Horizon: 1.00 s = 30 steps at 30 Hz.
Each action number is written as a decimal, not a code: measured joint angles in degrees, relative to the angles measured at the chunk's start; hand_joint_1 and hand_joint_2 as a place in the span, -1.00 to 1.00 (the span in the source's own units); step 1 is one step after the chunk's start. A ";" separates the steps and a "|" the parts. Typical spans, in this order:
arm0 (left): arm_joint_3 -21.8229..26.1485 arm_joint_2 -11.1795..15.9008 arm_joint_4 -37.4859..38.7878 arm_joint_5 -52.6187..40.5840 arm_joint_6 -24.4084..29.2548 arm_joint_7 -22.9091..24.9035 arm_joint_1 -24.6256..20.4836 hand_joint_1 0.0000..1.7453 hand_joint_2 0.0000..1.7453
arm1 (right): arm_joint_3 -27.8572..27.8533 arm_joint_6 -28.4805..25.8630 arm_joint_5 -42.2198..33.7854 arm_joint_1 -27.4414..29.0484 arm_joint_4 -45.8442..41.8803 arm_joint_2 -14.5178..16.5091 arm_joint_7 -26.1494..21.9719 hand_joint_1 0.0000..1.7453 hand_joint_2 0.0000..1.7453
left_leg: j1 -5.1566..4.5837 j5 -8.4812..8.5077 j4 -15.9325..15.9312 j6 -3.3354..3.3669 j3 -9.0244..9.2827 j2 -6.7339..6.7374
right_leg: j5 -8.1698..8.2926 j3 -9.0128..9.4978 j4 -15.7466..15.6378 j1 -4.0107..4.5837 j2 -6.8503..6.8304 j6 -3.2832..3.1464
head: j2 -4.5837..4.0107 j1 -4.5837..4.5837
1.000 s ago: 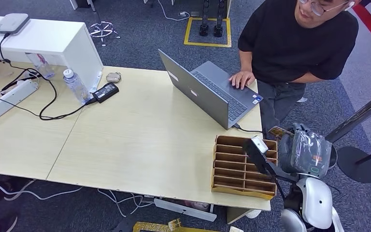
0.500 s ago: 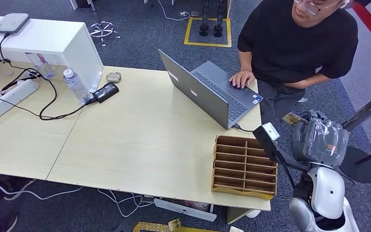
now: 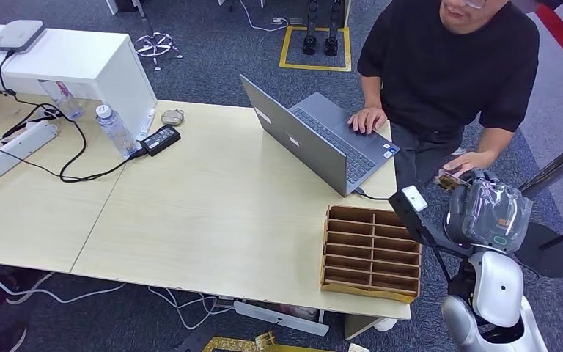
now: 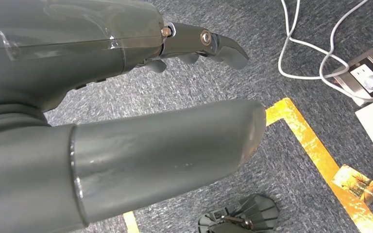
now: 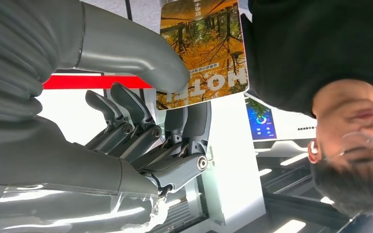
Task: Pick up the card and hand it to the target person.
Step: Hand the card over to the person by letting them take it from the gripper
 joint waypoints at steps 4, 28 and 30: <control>-0.03 -0.01 0.00 0.00 -0.04 0.00 0.00 -1.00 -1.00 | -0.02 0.00 0.14 0.00 0.59 0.01 -0.11 0.81 1.00 | 0.00 0.00 0.00 0.00 0.00 0.00 | 0.00 0.00 0.00 0.00 0.00 0.00 | 0.00 0.00; -0.91 -0.01 0.00 -0.13 -0.12 0.39 0.01 -1.00 -1.00 | -0.09 0.95 1.34 0.11 2.92 0.03 0.10 -1.00 1.00 | 0.00 0.00 0.00 0.00 0.00 0.00 | 0.00 0.00 0.00 0.00 0.00 0.00 | 0.00 0.00; -0.93 -0.01 0.00 -0.13 -0.12 0.39 0.01 -1.00 -1.00 | -0.09 1.10 1.47 0.15 2.99 0.03 0.14 -1.00 1.00 | 0.00 0.00 0.00 0.00 0.00 0.00 | 0.00 0.00 0.00 0.00 0.00 0.00 | 0.00 0.00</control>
